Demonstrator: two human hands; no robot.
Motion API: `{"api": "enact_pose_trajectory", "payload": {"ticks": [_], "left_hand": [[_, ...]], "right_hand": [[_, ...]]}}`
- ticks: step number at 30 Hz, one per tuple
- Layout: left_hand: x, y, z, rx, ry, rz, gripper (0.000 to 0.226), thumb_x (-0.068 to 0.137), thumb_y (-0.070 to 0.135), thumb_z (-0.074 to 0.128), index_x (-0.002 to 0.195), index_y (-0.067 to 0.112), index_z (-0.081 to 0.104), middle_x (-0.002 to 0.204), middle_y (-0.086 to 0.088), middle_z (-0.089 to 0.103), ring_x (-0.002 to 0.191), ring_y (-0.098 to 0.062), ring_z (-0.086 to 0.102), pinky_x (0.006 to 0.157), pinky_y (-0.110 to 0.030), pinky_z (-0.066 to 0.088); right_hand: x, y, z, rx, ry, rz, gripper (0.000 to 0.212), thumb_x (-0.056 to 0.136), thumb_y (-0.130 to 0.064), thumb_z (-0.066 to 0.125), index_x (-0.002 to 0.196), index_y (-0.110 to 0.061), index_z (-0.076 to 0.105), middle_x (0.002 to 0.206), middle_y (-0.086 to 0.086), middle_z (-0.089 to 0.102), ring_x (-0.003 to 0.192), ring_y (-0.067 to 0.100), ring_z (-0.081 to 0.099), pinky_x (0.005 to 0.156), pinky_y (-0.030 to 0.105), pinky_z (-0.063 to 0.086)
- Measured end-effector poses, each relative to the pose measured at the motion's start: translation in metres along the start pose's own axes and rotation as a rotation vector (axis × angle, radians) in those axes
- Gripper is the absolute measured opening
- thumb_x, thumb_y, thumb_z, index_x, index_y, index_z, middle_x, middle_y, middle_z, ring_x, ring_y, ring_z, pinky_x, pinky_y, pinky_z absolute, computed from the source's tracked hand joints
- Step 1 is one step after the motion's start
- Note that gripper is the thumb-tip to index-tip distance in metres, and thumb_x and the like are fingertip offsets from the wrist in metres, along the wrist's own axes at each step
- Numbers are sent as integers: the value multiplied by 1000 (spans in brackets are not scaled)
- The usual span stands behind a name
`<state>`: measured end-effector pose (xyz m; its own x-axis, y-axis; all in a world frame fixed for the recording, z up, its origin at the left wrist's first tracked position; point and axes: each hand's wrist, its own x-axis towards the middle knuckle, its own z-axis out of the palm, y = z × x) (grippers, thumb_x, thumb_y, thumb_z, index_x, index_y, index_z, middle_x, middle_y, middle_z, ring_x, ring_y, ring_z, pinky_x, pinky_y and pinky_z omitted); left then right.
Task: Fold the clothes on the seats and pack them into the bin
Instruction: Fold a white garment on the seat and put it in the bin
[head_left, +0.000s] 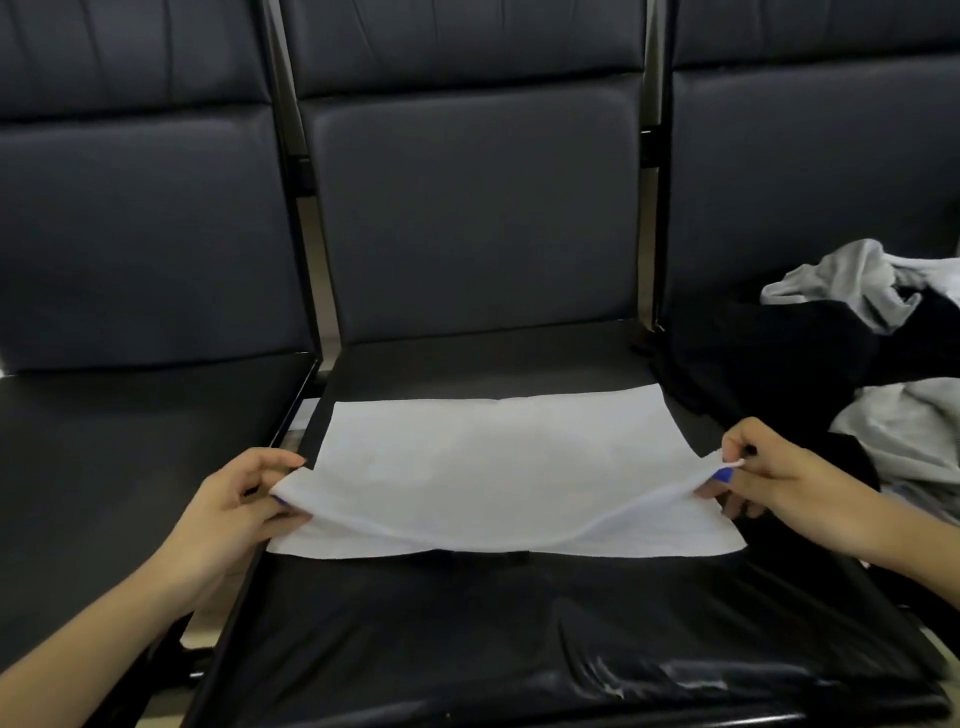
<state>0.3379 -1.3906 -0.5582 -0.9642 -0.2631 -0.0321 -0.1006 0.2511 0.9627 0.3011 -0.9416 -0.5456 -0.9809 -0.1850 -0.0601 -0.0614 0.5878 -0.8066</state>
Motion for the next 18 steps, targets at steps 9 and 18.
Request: {"api": "enact_pose_trajectory", "payload": {"ticks": [9,18], "left_hand": [[-9,-5,-12,489,-85,253,54,86,-21,44,100,29,59,88,-6,64,79,-7,67,67,-10,51],[-19,1,-17,622,-86,323,66,79,-22,49,95,41,60,78,0,67,57,-8,65,60,-23,53]], "right_hand": [[-7,10,9,-167,-174,5,22,85,-53,48,83,-34,39,70,5,57,71,14,61,75,26,48],[6,4,-20,-119,-16,85,13,96,-7,50,86,-8,42,66,5,71,62,14,69,57,18,52]]}}
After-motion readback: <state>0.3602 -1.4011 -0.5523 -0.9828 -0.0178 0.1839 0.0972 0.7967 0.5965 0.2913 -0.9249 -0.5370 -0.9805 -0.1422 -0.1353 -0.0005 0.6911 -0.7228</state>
